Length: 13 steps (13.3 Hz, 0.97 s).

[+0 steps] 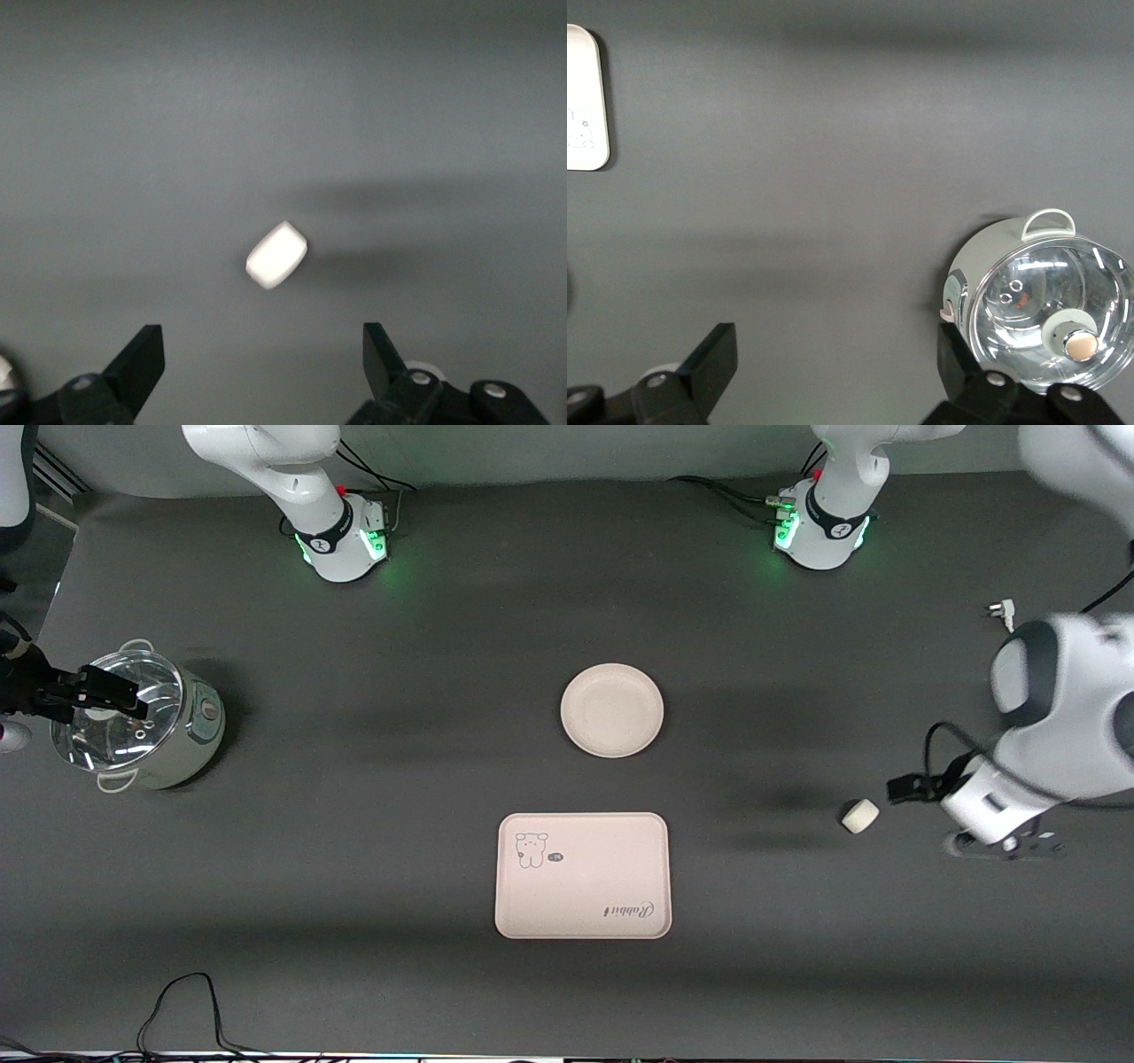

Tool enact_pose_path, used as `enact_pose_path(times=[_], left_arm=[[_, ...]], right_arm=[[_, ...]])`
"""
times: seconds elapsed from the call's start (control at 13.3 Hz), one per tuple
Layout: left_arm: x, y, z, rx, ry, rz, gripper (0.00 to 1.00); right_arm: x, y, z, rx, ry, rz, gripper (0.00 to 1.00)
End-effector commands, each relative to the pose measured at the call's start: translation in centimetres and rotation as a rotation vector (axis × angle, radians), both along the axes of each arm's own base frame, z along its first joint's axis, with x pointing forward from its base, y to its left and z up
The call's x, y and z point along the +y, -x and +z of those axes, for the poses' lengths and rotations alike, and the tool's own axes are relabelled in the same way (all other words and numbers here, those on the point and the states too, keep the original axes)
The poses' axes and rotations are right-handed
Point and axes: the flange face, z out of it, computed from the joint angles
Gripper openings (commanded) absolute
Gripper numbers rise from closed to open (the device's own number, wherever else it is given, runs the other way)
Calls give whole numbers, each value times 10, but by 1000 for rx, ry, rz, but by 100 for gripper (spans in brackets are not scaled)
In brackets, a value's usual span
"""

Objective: Place bun in plate and plate on tray
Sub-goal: 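Reach the left gripper down to the white bun and grasp it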

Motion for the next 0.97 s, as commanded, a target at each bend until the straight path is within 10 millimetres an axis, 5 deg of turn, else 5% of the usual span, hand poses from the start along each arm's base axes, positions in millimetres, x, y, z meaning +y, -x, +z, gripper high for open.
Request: enact_pose_path(times=[0.0, 0.3, 0.67, 0.75, 0.82, 0.9], left_arm=[[-6, 10, -58, -53, -24, -62, 100], [-8, 29, -133, -32, -5, -308, 100], [-8, 50, -169, -69, 6, -423, 94], [-8, 51, -169, -63, 7, -423, 61], [-7, 51, -169, -57, 7, -420, 15], [-4, 49, -166, -50, 7, -415, 0]], right_arm=[[0, 5, 2, 2, 15, 5, 100], [0, 5, 2, 4, 15, 5, 100], [-1, 4, 1, 4, 15, 4, 100], [-2, 4, 1, 4, 15, 4, 100], [-1, 4, 1, 4, 15, 4, 100], [-1, 4, 1, 2, 15, 4, 100]])
